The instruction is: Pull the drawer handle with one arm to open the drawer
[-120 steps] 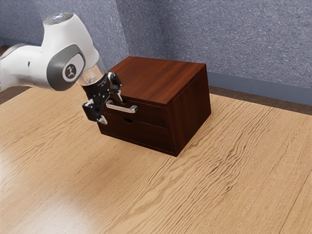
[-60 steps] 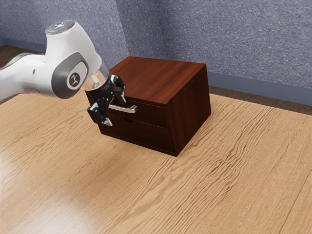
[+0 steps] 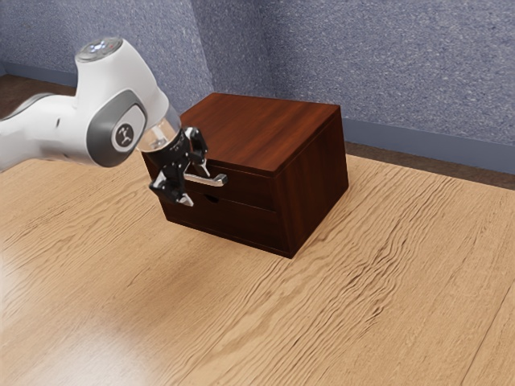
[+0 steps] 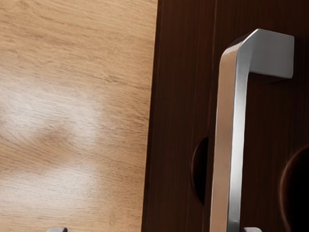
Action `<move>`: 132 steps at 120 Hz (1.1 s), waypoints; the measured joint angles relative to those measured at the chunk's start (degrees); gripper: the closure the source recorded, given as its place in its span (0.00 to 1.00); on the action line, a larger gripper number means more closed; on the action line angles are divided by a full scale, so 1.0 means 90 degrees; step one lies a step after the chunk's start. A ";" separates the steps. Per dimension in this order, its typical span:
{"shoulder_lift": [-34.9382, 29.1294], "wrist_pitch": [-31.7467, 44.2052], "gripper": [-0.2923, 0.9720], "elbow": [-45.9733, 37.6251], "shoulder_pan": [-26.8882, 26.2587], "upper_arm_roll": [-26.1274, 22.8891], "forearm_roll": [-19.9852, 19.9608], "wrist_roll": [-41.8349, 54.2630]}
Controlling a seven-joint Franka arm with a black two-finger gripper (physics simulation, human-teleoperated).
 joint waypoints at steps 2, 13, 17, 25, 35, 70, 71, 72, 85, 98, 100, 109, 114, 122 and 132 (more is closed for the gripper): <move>0.0002 0.0007 0.43 -0.0017 -0.0001 0.0001 -0.0002 0.0000; 0.0006 0.0053 0.44 -0.0069 0.0001 0.0002 -0.0008 0.0001; 0.0007 0.0070 0.45 -0.0087 0.0004 0.0000 -0.0010 0.0002; 0.0004 0.0096 0.46 -0.0101 0.0016 -0.0001 -0.0011 0.0002; -0.0015 0.0118 0.51 -0.0120 0.0028 -0.0003 -0.0011 0.0002; -0.0237 0.0151 0.69 -0.0406 0.0041 0.0012 -0.0005 -0.0001; -0.0252 0.0151 0.69 -0.0423 0.0042 0.0012 -0.0005 -0.0001; -0.0265 0.0151 0.70 -0.0438 0.0044 0.0011 -0.0005 -0.0001; -0.0419 0.0156 0.71 -0.0628 0.0063 0.0007 -0.0004 0.0000; -0.0614 0.0158 0.72 -0.0816 0.0074 0.0009 -0.0004 0.0000; -0.0654 0.0158 0.72 -0.0859 0.0076 0.0009 -0.0004 0.0000; -0.0785 0.0159 0.73 -0.1006 0.0086 0.0014 -0.0004 0.0000; -0.0803 0.0160 0.73 -0.1048 0.0106 0.0012 -0.0006 0.0001; -0.0811 0.0161 0.73 -0.1077 0.0110 0.0023 -0.0007 0.0001; -0.0926 0.0159 0.73 -0.1215 0.0129 0.0015 -0.0009 0.0000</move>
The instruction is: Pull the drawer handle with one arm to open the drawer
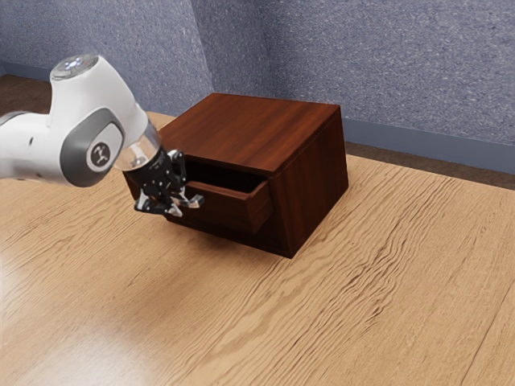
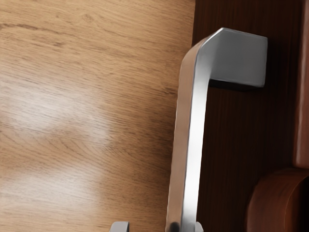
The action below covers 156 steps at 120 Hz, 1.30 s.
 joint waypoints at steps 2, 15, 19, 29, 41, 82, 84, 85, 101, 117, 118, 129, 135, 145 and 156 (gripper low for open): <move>-0.0038 0.0000 0.73 -0.0045 0.0004 0.0000 0.0000 0.0000; -0.0229 0.0004 0.73 -0.0252 0.0034 0.0013 -0.0006 -0.0002; -0.0281 0.0004 0.73 -0.0316 0.0051 0.0015 -0.0014 -0.0003; -0.0403 0.0007 0.74 -0.0464 0.0137 0.0020 -0.0023 -0.0004; -0.0551 0.0007 0.74 -0.0617 0.0216 0.0009 -0.0033 -0.0006; -0.0970 0.0001 0.74 -0.1082 0.0328 0.0011 -0.0035 -0.0015; -0.0992 0.0000 0.74 -0.1109 0.0333 0.0011 -0.0036 -0.0015; -0.1004 0.0000 0.74 -0.1122 0.0336 0.0010 -0.0035 -0.0015; -0.1176 0.0001 0.74 -0.1282 0.0363 0.0008 -0.0035 -0.0018; -0.1284 -0.0001 0.74 -0.1408 0.0380 0.0005 -0.0036 -0.0022; -0.1291 -0.0001 0.74 -0.1418 0.0383 0.0005 -0.0035 -0.0022; -0.1408 0.0012 0.74 -0.1560 0.0403 0.0013 -0.0032 -0.0025; -0.1472 0.0026 0.74 -0.1632 0.0410 0.0013 -0.0031 -0.0026; -0.1553 0.0045 0.74 -0.1715 0.0420 0.0011 -0.0031 -0.0027; -0.1670 0.0057 0.74 -0.1828 0.0435 0.0011 -0.0038 -0.0027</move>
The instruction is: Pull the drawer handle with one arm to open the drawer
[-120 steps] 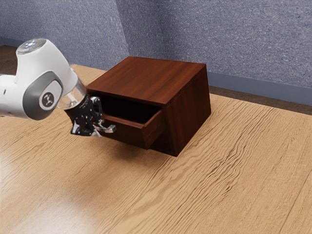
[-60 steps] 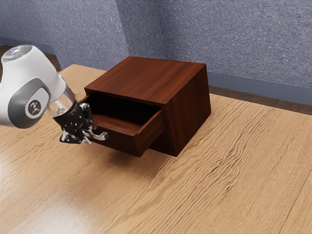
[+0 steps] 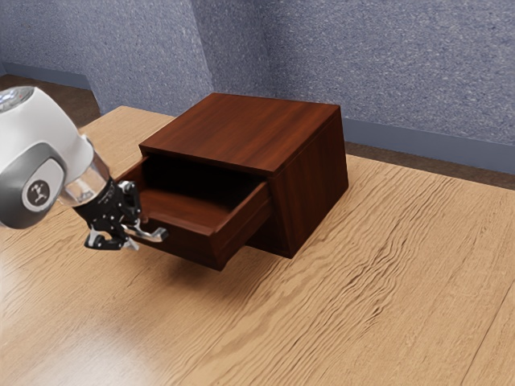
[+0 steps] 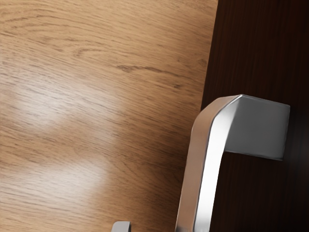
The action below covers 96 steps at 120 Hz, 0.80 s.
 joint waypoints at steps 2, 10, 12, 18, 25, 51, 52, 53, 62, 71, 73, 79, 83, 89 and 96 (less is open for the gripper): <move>-0.0020 0.0001 0.74 -0.0022 0.0002 0.0000 -0.0002 0.0000; -0.0090 0.0009 0.74 -0.0099 0.0030 0.0005 0.0002 0.0001; -0.0112 0.0012 0.75 -0.0119 0.0035 0.0005 0.0002 0.0001; -0.0164 0.0019 0.75 -0.0169 0.0043 0.0006 0.0002 0.0002; -0.0241 0.0025 0.75 -0.0240 0.0056 0.0005 0.0002 0.0003; -0.0406 0.0026 0.73 -0.0369 0.0073 0.0002 -0.0002 0.0008; -0.0409 0.0027 0.71 -0.0370 0.0072 0.0003 -0.0003 0.0009; -0.0411 0.0028 0.70 -0.0371 0.0071 0.0005 -0.0003 0.0012; -0.0485 0.0039 0.56 -0.0377 0.0034 0.0076 0.0004 0.0041; -0.0627 0.0030 0.46 -0.0381 0.0025 0.0095 0.0006 0.0067; -0.0663 0.0024 0.44 -0.0380 0.0023 0.0096 0.0007 0.0072; -0.0831 -0.0014 0.40 -0.0373 -0.0010 0.0099 0.0016 0.0084; -0.0953 -0.0064 0.37 -0.0330 -0.0054 0.0100 0.0028 0.0090; -0.1015 -0.0274 0.34 0.0093 -0.0246 0.0105 0.0042 0.0096; -0.0795 -0.0882 0.31 0.1243 -0.0550 0.0109 0.0039 0.0100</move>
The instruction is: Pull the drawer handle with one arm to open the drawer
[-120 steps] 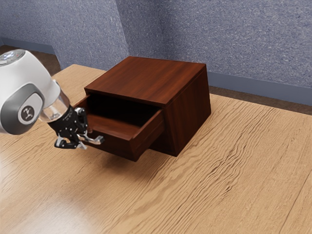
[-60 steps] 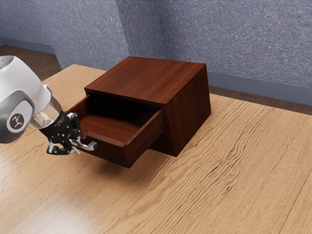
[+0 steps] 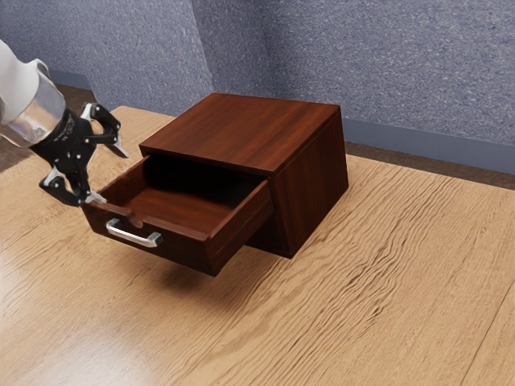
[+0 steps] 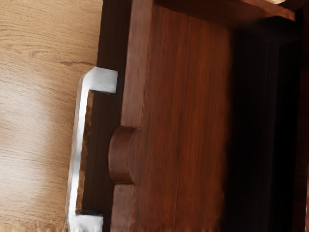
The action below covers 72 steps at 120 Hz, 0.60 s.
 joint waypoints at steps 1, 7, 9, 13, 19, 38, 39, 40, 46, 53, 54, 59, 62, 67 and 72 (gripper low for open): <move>0.0052 -0.0107 0.31 0.0177 -0.0042 0.0002 -0.0003 0.0001; 0.0556 -0.0913 0.29 0.1501 -0.0342 0.0013 -0.0072 0.0007; 0.0663 -0.1165 0.29 0.1777 -0.0417 0.0025 -0.0125 0.0009; 0.0801 -0.1611 0.28 0.1988 -0.0594 0.0046 -0.0269 0.0018; 0.0898 -0.2151 0.27 0.2125 -0.0942 0.0045 -0.0400 0.0031; 0.0858 -0.3157 0.25 0.1967 -0.1315 0.0041 -0.0252 0.0063; 0.0849 -0.3190 0.25 0.1950 -0.1316 0.0041 -0.0245 0.0065; 0.0842 -0.3221 0.25 0.1935 -0.1317 0.0041 -0.0237 0.0067; 0.0811 -0.3384 0.24 0.1809 -0.1320 0.0041 -0.0207 0.0076; 0.0751 -0.3511 0.24 0.1588 -0.1313 0.0047 -0.0187 0.0084; 0.0747 -0.3522 0.24 0.1568 -0.1312 0.0049 -0.0184 0.0085; 0.0738 -0.3551 0.24 0.1504 -0.1310 0.0060 -0.0152 0.0088; 0.0736 -0.3564 0.24 0.1483 -0.1312 0.0068 -0.0131 0.0088; 0.0729 -0.3583 0.24 0.1446 -0.1318 0.0074 -0.0106 0.0090; 0.0720 -0.3598 0.23 0.1416 -0.1322 0.0078 -0.0092 0.0095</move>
